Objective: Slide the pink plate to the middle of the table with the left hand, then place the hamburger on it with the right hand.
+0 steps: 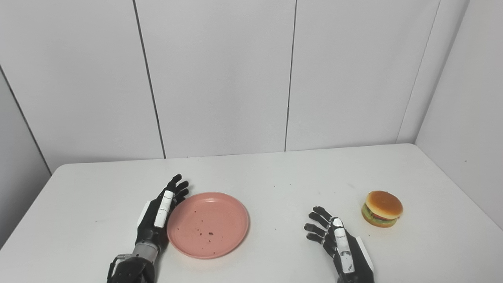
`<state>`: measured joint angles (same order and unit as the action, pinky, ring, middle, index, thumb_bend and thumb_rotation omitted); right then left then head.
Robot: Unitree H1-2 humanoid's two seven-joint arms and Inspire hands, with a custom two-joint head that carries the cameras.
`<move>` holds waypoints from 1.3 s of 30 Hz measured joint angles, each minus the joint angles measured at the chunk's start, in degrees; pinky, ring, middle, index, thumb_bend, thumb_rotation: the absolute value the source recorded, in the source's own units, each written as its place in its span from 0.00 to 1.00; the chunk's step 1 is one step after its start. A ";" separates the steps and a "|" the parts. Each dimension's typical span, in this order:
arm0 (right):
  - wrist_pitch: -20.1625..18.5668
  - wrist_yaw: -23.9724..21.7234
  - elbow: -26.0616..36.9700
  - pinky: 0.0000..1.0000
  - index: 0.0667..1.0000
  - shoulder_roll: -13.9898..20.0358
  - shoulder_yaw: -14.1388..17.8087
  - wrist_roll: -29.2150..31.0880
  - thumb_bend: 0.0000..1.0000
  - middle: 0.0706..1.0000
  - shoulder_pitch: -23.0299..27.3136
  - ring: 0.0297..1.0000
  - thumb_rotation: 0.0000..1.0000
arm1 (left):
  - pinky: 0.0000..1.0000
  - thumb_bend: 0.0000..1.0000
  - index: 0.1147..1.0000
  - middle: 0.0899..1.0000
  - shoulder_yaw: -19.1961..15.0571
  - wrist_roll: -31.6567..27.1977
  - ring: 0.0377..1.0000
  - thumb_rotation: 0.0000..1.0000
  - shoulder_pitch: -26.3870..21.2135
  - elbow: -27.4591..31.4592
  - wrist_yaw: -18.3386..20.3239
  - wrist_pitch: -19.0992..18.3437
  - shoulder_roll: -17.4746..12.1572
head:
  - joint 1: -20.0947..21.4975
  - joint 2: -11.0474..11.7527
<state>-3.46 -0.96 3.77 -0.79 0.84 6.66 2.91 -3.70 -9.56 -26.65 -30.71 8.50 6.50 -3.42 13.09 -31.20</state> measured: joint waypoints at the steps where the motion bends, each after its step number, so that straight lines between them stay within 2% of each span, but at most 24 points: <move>1: -0.28 0.05 0.30 0.78 0.82 -0.06 -0.10 0.00 0.83 0.83 -0.05 0.77 1.00 | 0.96 0.92 0.86 0.86 0.12 0.06 0.89 0.87 0.20 0.45 -0.21 -0.33 0.29 | 0.44 -0.09; 13: -1.39 0.54 1.34 0.77 0.81 -1.45 -1.81 -0.88 0.82 0.82 -0.44 0.76 1.00 | 0.99 0.89 0.87 0.86 2.23 1.32 0.89 0.88 2.87 7.67 -1.10 -5.92 1.90 | 3.52 -1.06; 27: -3.41 0.88 2.65 0.76 0.81 -1.82 -2.24 -1.64 0.81 0.81 -0.82 0.76 1.00 | 1.00 0.88 0.88 0.86 3.44 1.29 0.90 0.88 4.51 10.08 -0.61 -7.25 2.22 | 5.01 -1.32; 35: -1.70 1.13 2.41 0.75 0.81 -1.80 -2.11 -3.00 0.82 0.79 -1.12 0.75 1.00 | 0.99 0.87 0.88 0.87 3.41 1.13 0.90 0.89 4.70 9.98 -0.64 -7.24 2.61 | 5.19 -0.88; 39: 0.69 2.28 2.69 0.76 0.80 -1.12 -2.22 -7.38 0.85 0.79 -1.51 0.74 1.00 | 0.98 0.88 0.89 0.87 3.05 0.87 0.90 0.89 4.66 9.51 -0.62 -7.15 2.67 | 5.71 -0.79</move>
<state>-2.77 1.31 6.47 -1.91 -1.38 -0.72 1.40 -0.64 -8.69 -22.00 -21.20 7.88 -0.64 -0.74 18.80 -31.99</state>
